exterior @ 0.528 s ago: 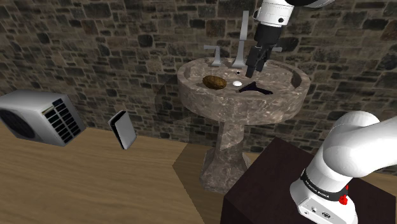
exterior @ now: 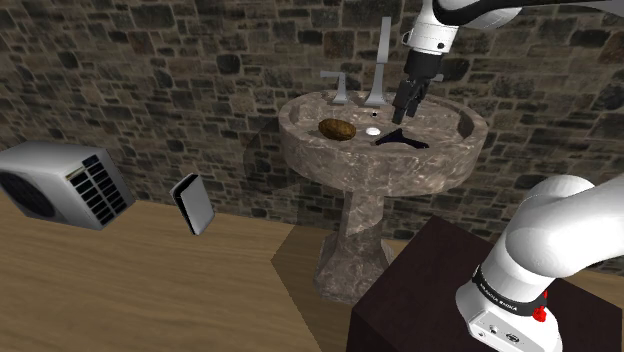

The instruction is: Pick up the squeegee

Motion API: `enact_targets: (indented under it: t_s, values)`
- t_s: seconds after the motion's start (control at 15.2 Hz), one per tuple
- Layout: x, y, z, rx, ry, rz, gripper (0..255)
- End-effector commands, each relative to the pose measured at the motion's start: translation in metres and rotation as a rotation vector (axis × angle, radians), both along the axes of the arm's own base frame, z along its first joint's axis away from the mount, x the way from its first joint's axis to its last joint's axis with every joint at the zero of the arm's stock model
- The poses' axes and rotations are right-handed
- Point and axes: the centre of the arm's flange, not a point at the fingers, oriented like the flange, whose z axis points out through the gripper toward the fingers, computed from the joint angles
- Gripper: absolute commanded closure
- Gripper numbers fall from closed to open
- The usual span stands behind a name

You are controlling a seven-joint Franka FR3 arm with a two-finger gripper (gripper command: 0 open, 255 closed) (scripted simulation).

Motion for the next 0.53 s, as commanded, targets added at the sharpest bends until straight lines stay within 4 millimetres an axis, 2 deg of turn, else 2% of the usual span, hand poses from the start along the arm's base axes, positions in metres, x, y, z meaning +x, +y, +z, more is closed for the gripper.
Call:
enact_targets:
  t_s: [0.0, 0.46]
  values:
    - [0.008, -0.025, -0.013, 0.014, 0.008, 0.002, 0]
    - [0.034, -0.109, -0.06, 0.064, 0.039, 0.003, 0]
